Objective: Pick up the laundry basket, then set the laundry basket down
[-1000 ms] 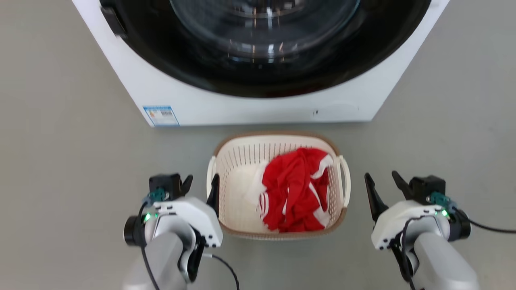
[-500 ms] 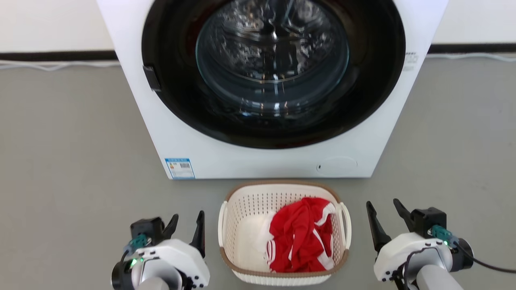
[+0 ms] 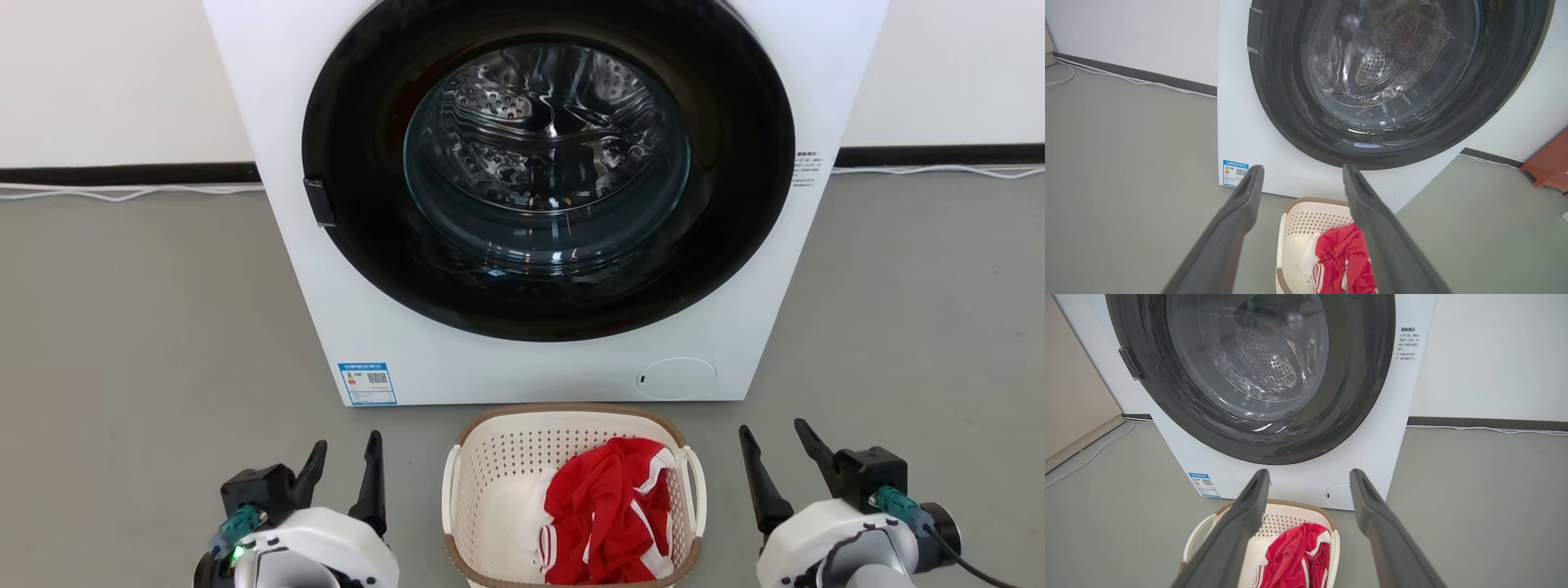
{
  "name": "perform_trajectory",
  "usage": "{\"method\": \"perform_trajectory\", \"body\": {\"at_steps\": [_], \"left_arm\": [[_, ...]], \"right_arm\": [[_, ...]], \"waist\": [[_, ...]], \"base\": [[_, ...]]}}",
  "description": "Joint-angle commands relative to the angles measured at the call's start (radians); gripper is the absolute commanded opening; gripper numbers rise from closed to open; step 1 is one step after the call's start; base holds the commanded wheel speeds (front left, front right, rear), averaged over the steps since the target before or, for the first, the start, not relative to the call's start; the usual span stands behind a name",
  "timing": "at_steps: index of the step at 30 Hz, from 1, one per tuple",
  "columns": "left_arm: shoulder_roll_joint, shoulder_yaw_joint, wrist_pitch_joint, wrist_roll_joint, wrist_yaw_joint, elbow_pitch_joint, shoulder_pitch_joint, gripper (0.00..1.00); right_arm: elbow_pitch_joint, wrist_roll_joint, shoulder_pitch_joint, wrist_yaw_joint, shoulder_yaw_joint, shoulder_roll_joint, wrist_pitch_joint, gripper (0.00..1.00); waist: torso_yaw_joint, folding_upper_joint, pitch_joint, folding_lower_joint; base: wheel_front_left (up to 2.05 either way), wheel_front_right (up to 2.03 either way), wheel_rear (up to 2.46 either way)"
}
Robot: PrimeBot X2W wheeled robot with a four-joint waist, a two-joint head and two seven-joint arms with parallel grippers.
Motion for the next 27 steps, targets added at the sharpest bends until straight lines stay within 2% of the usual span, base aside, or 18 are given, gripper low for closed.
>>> {"method": "perform_trajectory", "body": {"at_steps": [1,5,6,12,19,22,27], "left_arm": [[0.008,0.045,-0.009,0.017,0.0,-0.051,0.0,1.0],[0.004,0.077,-0.009,0.044,0.021,-0.108,0.037,1.0],[-0.003,0.045,0.0,0.036,0.013,-0.077,0.06,0.0],[-0.008,0.044,0.007,0.033,0.013,-0.019,0.117,0.0],[-0.008,0.06,0.029,-0.034,0.004,-0.036,0.114,0.0],[-0.008,0.066,0.037,-0.063,0.0,-0.044,0.113,0.0],[-0.008,0.075,0.051,-0.111,-0.006,-0.057,0.112,0.0]], "right_arm": [[-0.041,-0.018,0.001,0.006,0.015,0.002,-0.014,1.0],[-0.078,-0.027,0.027,0.006,0.004,0.002,-0.014,1.0],[-0.047,-0.016,0.045,0.0,-0.018,0.0,0.0,0.0],[0.005,-0.013,0.106,-0.001,-0.017,0.007,0.003,0.0],[-0.016,0.073,0.103,-0.001,-0.029,0.006,0.029,0.0],[-0.028,0.111,0.105,-0.001,-0.03,0.006,0.035,0.0],[-0.048,0.174,0.107,0.0,-0.032,0.006,0.047,0.0]], "waist": [[-0.003,0.0,-0.008,0.0],[-0.007,0.0,-0.015,0.0],[-0.007,0.0,-0.014,0.0],[-0.007,0.0,-0.015,0.0],[-0.006,0.0,-0.014,0.0022],[-0.006,0.0,-0.011,0.0004],[-0.006,0.0,-0.008,0.0]], "base": [[0.0,0.0,0.0],[0.0,0.0,0.0],[0.0,0.0,0.0],[0.0,0.0,0.0],[0.0,0.0,0.0],[0.0,0.0,0.0],[0.0,0.0,0.0]]}}
